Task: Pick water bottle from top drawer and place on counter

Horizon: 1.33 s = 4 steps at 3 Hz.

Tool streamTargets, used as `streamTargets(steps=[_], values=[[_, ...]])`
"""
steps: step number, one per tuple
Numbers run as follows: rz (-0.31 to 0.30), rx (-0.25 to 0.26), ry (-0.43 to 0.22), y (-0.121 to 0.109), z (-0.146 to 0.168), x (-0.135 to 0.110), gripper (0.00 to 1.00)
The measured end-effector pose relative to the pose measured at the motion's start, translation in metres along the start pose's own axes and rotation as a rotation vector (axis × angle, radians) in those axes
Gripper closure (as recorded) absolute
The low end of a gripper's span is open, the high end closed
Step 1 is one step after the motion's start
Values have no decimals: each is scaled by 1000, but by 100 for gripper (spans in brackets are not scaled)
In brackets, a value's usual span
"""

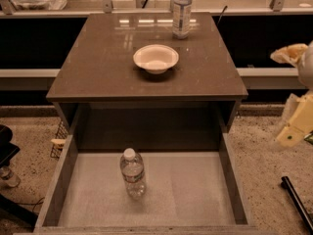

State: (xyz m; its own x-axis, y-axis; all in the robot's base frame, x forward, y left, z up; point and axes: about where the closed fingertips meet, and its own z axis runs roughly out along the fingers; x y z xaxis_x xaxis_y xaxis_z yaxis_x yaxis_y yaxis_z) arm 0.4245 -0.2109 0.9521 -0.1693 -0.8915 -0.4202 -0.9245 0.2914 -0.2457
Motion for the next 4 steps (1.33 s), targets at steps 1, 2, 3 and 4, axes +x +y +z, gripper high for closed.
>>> streamTargets(steps=[1,2,3,4], values=[[22,12,-232,28,55,19,0],[45,17,-422,56,103,10,0],[55,-4,-658,89,126,-18,0],[39,1,-743,88,116,-47,0]])
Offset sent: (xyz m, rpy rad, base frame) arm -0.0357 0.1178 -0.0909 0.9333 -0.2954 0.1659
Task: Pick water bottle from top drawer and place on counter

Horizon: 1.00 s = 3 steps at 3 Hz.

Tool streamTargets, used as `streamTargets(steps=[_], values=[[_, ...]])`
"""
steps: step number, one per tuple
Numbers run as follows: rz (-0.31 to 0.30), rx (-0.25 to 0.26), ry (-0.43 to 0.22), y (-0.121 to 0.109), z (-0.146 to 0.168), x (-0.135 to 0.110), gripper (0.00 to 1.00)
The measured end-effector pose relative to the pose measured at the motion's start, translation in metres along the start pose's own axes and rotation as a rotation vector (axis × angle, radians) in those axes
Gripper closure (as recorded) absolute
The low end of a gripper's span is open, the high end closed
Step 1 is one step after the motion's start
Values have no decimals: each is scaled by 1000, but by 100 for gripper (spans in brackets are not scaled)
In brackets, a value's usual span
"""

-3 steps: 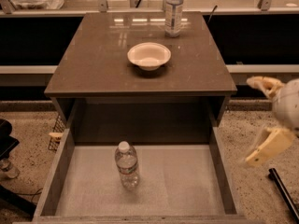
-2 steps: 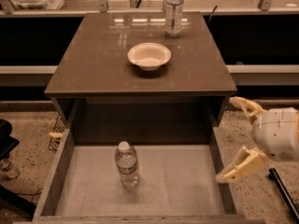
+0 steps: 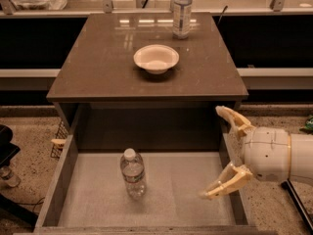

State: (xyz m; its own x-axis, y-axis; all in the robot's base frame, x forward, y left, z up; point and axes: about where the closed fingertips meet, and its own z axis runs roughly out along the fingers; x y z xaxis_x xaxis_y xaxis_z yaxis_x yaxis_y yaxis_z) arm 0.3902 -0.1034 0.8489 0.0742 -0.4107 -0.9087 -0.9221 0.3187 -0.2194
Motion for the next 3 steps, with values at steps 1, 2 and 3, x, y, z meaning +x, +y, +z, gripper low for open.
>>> streamTargets(steps=[1,2,3], values=[[0,0,0,0,0,0,0],[53,-84,-19,18,57,17,0],[87,-152,-59,37,112,31,0]])
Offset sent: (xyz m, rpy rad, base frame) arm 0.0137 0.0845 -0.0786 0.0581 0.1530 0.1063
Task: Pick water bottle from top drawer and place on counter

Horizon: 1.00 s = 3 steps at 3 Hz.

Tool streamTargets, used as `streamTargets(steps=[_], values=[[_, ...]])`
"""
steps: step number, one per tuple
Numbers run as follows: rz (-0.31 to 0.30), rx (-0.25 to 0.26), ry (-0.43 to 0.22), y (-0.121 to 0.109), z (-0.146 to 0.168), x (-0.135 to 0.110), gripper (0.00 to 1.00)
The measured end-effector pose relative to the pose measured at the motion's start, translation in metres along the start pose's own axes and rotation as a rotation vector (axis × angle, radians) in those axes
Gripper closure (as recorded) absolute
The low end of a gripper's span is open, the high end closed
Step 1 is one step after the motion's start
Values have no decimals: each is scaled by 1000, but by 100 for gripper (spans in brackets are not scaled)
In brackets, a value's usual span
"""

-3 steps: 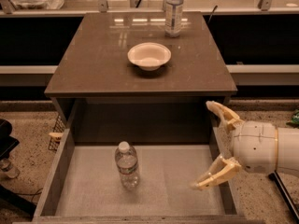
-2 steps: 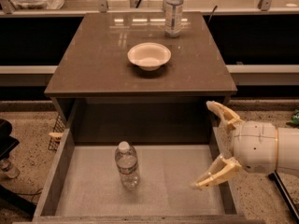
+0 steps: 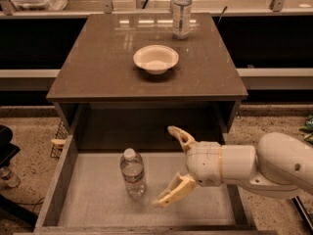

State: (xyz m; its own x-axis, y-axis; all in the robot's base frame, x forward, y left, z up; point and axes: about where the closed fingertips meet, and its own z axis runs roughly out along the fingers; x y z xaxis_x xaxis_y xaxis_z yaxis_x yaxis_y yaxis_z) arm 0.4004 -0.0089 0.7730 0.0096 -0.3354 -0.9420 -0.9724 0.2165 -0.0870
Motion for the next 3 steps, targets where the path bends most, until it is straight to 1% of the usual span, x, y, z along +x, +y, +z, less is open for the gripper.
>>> streamTargets(steps=[1,2,3], values=[[20,-49,-58,9,45,13,0],[27,-70,-126,15,78,25,0],[29,-90,-180,3,117,43,26]])
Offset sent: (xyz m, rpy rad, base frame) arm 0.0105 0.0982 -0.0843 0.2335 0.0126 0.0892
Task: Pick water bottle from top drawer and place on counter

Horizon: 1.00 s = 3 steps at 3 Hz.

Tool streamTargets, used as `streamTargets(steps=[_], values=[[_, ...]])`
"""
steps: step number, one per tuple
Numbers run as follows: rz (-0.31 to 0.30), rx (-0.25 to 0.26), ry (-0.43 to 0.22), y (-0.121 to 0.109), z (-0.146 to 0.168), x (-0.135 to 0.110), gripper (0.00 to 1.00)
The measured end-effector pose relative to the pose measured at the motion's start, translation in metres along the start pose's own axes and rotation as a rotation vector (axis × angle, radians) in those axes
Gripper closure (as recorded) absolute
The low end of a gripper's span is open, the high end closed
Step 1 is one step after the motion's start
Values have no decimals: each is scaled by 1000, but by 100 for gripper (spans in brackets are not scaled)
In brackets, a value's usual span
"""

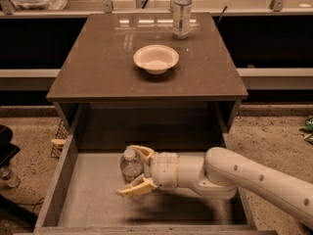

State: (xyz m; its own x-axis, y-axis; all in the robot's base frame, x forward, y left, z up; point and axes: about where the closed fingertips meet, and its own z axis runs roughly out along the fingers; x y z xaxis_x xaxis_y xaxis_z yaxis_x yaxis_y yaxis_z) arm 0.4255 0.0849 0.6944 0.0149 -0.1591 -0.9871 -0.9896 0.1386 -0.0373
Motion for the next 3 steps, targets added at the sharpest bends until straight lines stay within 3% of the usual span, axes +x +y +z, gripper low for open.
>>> streamTargets(steps=[1,3], values=[[-3,-22,-20,-11,21,12,49],[-2,-30,-23,-9,24,11,95]])
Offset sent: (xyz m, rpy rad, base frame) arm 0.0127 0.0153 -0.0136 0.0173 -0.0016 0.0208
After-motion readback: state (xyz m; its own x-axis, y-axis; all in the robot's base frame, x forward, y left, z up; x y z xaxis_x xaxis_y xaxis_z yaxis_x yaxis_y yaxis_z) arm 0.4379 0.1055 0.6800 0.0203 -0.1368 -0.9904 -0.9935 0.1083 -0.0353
